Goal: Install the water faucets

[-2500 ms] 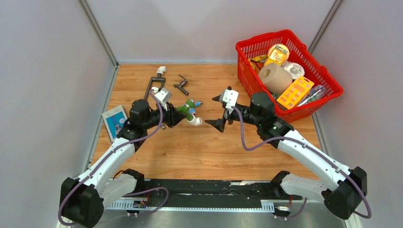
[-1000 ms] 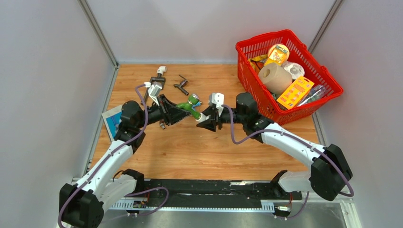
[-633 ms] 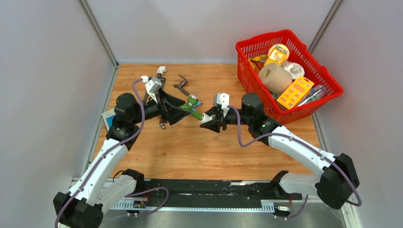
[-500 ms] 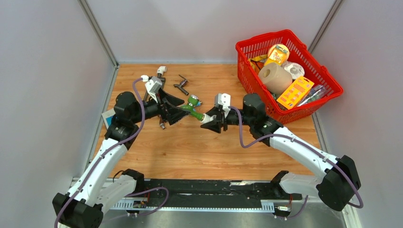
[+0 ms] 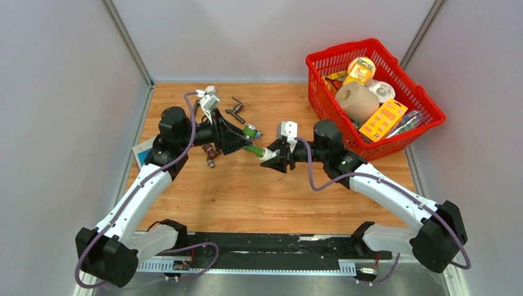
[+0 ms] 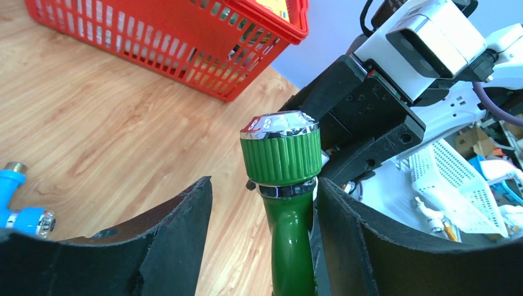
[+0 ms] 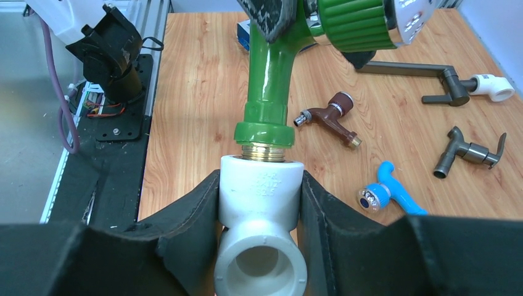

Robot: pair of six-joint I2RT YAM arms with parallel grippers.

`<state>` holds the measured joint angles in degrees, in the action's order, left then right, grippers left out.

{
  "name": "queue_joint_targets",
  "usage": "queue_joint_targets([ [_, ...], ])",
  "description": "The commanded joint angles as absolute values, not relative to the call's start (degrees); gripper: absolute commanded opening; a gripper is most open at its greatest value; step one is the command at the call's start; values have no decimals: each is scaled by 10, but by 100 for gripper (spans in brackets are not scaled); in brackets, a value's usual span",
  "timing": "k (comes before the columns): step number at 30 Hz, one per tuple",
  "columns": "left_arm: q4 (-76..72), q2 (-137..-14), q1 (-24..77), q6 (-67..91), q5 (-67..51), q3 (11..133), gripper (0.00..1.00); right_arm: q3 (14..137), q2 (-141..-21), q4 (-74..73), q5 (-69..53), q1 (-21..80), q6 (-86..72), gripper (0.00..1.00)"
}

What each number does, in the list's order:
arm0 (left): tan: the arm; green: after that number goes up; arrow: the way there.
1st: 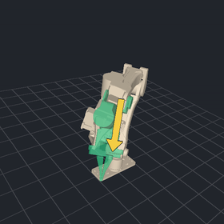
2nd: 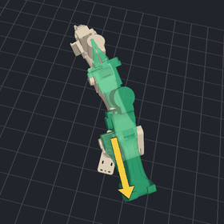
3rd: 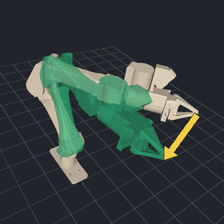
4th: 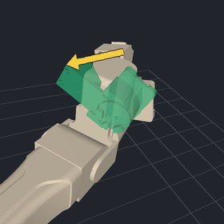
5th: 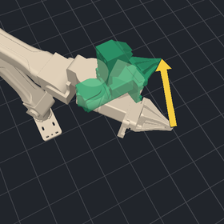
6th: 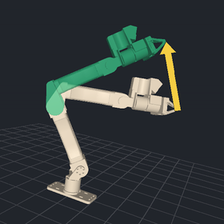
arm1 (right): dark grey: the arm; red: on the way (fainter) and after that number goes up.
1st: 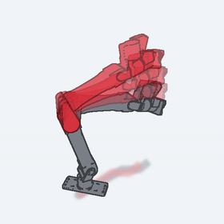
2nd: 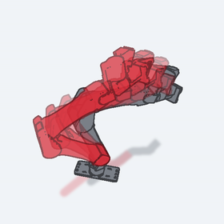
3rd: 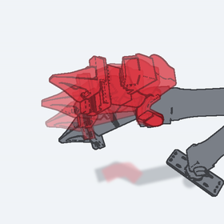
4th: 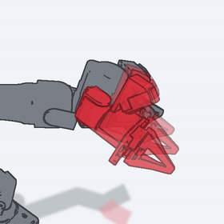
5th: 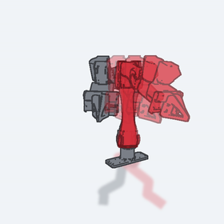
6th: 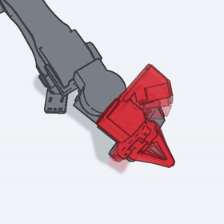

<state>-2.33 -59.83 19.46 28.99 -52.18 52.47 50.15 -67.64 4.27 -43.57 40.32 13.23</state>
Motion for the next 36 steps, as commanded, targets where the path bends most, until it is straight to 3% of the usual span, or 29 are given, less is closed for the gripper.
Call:
queue_joint_targets([
  [1, -38, -610, 194, 315, -548, 551, 68, 542, -686, 50, -450, 403, 156, 0],
  [5, -12, -632, 199, 309, -555, 561, 65, 552, -693, 39, -445, 410, 170, 0],
  [9, -18, -643, 202, 312, -571, 564, 52, 561, -707, 15, -430, 415, 188, 0],
  [10, -20, -646, 202, 311, -577, 565, 34, 561, -709, 15, -433, 415, 185, 0],
  [11, -21, -649, 202, 306, -586, 565, 23, 562, -710, 16, -436, 415, 179, 0],
  [12, -18, -650, 202, 292, -592, 565, 2, 563, -713, 16, -438, 415, 171, 0],
  [15, 22, -645, 201, 223, -613, 570, 0, 576, -728, 10, -473, 402, 115, 0],
  [22, 40, -606, 201, 17, -667, 548, 0, 642, -836, 5, -734, 328, -91, 2],
  [23, 27, -593, 201, 3, -666, 543, 0, 649, -849, 4, -744, 327, -105, 7],
  [27, -57, -568, 200, 73, -616, 504, 0, 653, -831, -17, -674, 327, -84, 57],
  [29, -89, -566, 200, 132, -578, 487, 0, 652, -807, -22, -618, 324, -57, 71],
  [32, -117, -569, 198, 239, -493, 460, 0, 639, -774, -28, -535, 323, -4, 83],
  [36, -181, -566, 192, 377, -433, 425, 0, 601, -717, -27, -456, 324, 100, 89],
])
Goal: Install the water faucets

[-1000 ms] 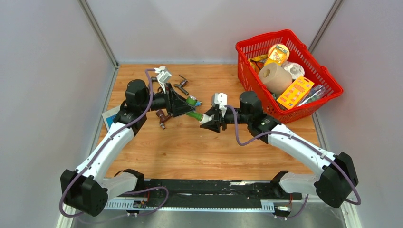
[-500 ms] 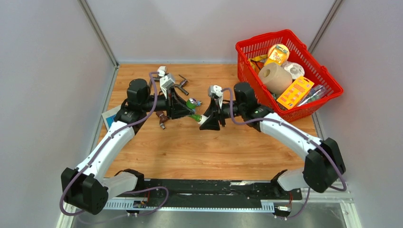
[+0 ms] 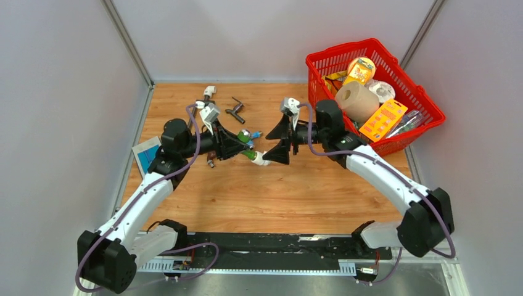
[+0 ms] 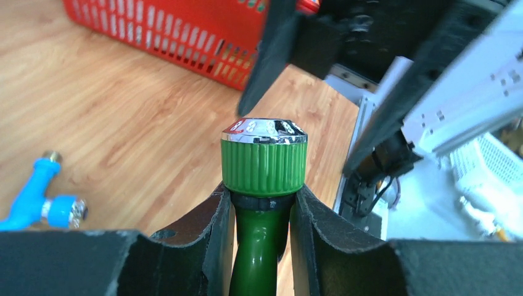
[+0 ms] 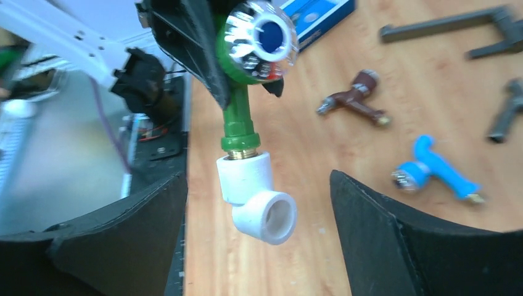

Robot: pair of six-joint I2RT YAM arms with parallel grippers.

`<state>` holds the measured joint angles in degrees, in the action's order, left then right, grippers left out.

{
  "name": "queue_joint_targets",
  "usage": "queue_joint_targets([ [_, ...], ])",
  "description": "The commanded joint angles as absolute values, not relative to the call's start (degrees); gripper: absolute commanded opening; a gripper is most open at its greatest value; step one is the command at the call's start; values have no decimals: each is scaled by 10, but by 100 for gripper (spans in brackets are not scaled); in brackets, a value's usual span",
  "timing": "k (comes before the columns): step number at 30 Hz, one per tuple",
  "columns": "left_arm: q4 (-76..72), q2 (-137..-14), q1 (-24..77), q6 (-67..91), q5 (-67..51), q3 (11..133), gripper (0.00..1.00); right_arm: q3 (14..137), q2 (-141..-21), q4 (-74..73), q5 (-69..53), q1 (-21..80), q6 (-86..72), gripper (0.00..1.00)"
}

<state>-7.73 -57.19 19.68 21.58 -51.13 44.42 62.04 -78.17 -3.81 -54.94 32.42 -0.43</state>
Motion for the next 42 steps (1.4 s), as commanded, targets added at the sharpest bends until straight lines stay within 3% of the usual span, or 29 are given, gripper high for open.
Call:
queue_joint_targets([
  [1, -186, -567, 192, 398, -418, 420, 0, 592, -705, -26, -441, 325, 130, 89],
  [7, -103, -575, 187, 496, -363, 452, 0, 511, -614, -5, -366, 386, 289, 91],
  [12, -105, -599, 179, 581, -401, 466, 0, 490, -593, 32, -278, 453, 330, 91],
  [24, -126, -600, 178, 630, -443, 480, 0, 453, -634, 106, -172, 490, 346, 74],
  [28, -159, -606, 178, 646, -459, 480, 0, 450, -648, 115, -184, 494, 332, 61],
  [32, -192, -608, 178, 595, -483, 485, 0, 461, -664, 117, -217, 492, 287, 17],
  [34, -213, -601, 178, 525, -507, 490, 0, 475, -675, 119, -247, 488, 240, 0],
  [39, -230, -540, 179, 292, -501, 448, 0, 538, -732, 120, -380, 433, 8, 0],
  [42, -330, -481, 180, 198, -480, 396, 0, 570, -768, 119, -419, 406, -163, 0],
])
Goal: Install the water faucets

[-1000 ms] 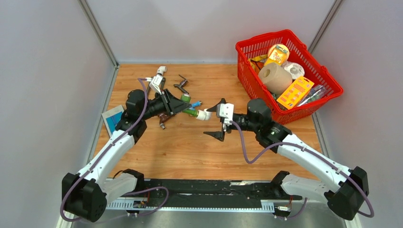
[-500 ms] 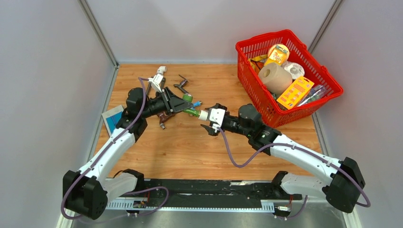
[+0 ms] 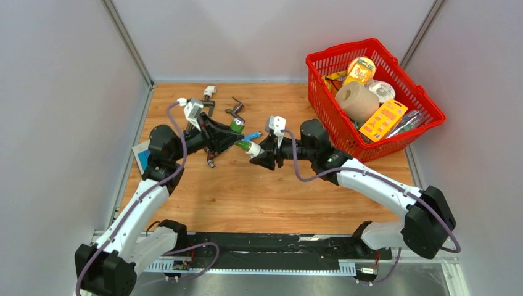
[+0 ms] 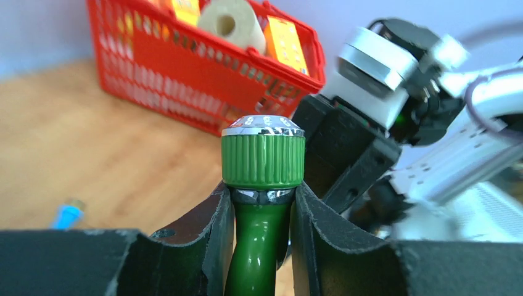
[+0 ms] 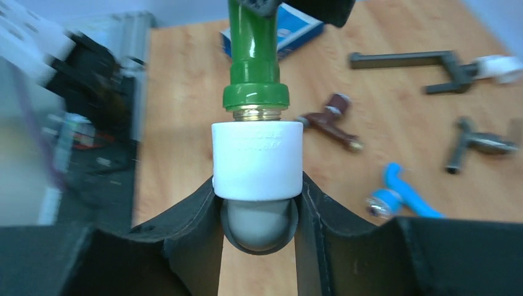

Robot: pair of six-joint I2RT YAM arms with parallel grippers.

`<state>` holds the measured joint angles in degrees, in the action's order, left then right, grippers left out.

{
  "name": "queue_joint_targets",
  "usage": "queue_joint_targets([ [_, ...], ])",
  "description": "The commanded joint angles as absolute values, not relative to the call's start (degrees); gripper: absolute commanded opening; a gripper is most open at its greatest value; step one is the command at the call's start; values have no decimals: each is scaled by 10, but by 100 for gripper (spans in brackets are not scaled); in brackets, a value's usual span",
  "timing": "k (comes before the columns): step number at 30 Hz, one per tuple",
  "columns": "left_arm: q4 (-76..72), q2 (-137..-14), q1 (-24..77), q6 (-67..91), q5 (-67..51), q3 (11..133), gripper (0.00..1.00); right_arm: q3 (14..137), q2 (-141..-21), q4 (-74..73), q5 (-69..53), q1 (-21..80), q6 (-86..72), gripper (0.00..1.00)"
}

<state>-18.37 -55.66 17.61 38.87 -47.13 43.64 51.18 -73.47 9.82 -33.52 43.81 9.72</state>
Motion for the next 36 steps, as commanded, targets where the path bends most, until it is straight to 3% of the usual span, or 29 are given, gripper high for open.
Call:
queue_joint_targets([
  [1, -364, -464, 180, 183, -480, 375, 0, 575, -776, 120, -424, 397, -210, 0],
  [3, -402, -451, 180, 135, -499, 356, 0, 576, -791, 136, -441, 383, -304, 0],
  [7, -406, -449, 180, 103, -504, 356, 0, 580, -821, 172, -511, 369, -387, 28],
  [13, -311, -450, 180, 230, -334, 368, 0, 580, -773, 132, -419, 367, -254, 72],
  [16, -252, -459, 180, 283, -292, 390, 0, 572, -738, 119, -384, 365, -153, 85],
  [23, -164, -499, 179, 505, -254, 402, 0, 508, -651, 115, -370, 384, 120, 96],
  [28, -134, -531, 179, 674, -257, 389, 0, 462, -610, 115, -252, 462, 290, 97],
  [36, -101, -568, 179, 722, -307, 419, 0, 452, -623, 104, -134, 545, 378, 92],
])
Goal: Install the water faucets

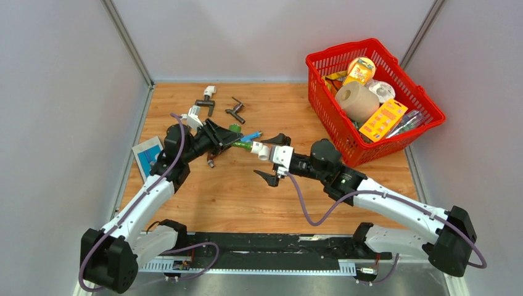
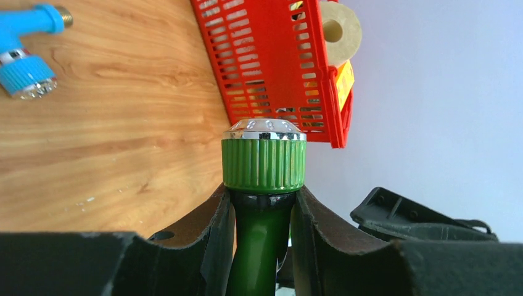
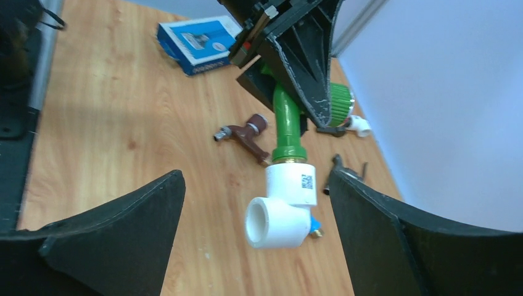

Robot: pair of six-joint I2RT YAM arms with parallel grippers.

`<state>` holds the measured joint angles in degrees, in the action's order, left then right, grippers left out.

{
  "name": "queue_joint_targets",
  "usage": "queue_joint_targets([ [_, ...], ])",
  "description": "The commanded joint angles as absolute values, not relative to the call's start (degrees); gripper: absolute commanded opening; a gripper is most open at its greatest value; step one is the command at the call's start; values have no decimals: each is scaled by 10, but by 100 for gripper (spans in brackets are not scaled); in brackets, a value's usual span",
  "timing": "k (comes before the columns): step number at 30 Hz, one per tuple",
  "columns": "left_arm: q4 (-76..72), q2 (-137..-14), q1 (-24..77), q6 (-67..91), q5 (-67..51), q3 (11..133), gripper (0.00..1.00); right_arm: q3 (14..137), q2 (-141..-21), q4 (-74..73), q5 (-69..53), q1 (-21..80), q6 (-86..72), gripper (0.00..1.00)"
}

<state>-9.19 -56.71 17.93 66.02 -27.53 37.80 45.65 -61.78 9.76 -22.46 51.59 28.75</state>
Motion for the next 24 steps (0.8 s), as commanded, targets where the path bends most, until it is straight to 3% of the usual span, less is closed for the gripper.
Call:
queue_joint_targets([
  [1, -101, -570, 179, 723, -313, 420, 0, 450, -627, 104, -107, 558, 393, 91],
  [8, -104, -562, 179, 723, -318, 416, 0, 444, -668, 113, 35, 631, 466, 81],
  [15, -129, -551, 179, 715, -349, 408, 0, 437, -679, 138, 103, 644, 470, 61],
  [24, -102, -536, 178, 672, -361, 400, 0, 461, -652, 127, 97, 657, 427, 78],
])
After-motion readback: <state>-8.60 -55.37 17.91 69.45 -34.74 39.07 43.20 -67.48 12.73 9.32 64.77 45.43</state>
